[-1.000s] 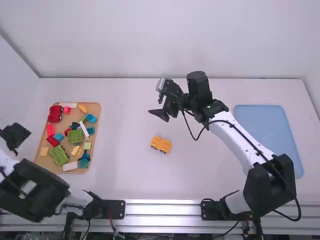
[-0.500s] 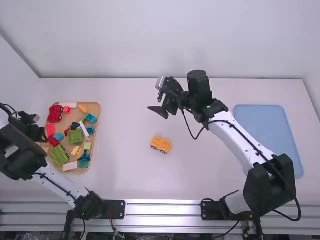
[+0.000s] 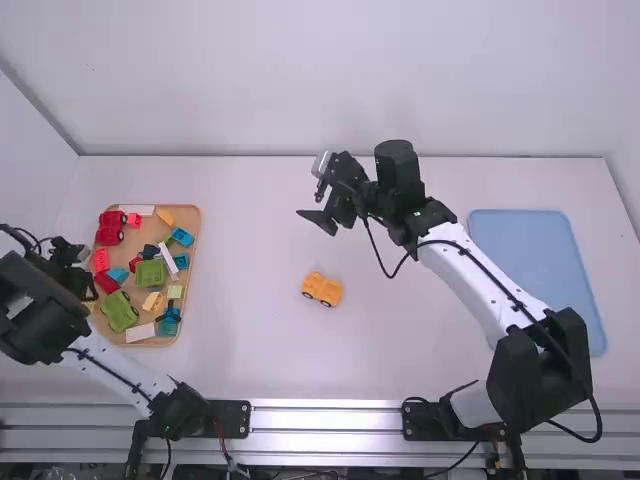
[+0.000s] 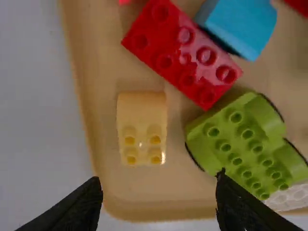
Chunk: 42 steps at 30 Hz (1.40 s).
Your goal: Assemble lego blocks to make yellow taxi
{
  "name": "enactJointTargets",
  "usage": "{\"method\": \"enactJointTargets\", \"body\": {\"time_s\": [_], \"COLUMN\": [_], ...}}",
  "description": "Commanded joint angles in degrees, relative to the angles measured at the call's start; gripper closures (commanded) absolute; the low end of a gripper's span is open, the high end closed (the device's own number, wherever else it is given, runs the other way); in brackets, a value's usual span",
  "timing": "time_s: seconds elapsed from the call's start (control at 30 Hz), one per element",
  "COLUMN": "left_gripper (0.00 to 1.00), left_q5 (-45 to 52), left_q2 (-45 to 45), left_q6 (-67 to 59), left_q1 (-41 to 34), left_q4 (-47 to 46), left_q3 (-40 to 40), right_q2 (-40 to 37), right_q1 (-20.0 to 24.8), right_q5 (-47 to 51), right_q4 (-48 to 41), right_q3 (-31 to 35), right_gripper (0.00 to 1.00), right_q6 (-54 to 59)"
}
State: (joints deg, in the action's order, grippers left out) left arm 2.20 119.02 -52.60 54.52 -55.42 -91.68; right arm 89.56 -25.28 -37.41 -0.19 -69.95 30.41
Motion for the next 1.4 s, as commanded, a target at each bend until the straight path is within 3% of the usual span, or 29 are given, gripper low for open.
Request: {"method": "enactJointTargets", "body": {"time_s": [0.0,0.37,0.5,0.77,1.37], "left_gripper": [0.36,0.37,0.33,0.45,0.45], "left_q5": [0.81,-2.69,-2.64,0.09,-0.09], "left_q2": [-0.26,-0.2,-0.2,-0.2,0.04], "left_q6": [0.66,0.83,0.59,-0.35,1.79], "left_q1": [-0.13,0.28,0.07,0.22,1.09], "left_q4": [1.66,2.89,5.73,10.21,13.97], "left_q3": [1.22,3.39,5.05,8.11,10.78], "right_q2": [-0.17,-0.17,-0.17,-0.17,-0.17], "right_q1": [0.26,0.61,1.31,1.22,2.58], "right_q5": [-0.2,-0.09,-0.22,-0.2,-0.22], "right_q4": [-0.17,-0.33,-0.48,-0.63,-0.61], "right_q3": [-1.38,-1.38,-1.38,-1.38,-1.38], "right_gripper": [0.01,0.01,0.01,0.01,0.01], "right_q6": [-0.2,-0.2,-0.2,-0.17,-0.2]}}
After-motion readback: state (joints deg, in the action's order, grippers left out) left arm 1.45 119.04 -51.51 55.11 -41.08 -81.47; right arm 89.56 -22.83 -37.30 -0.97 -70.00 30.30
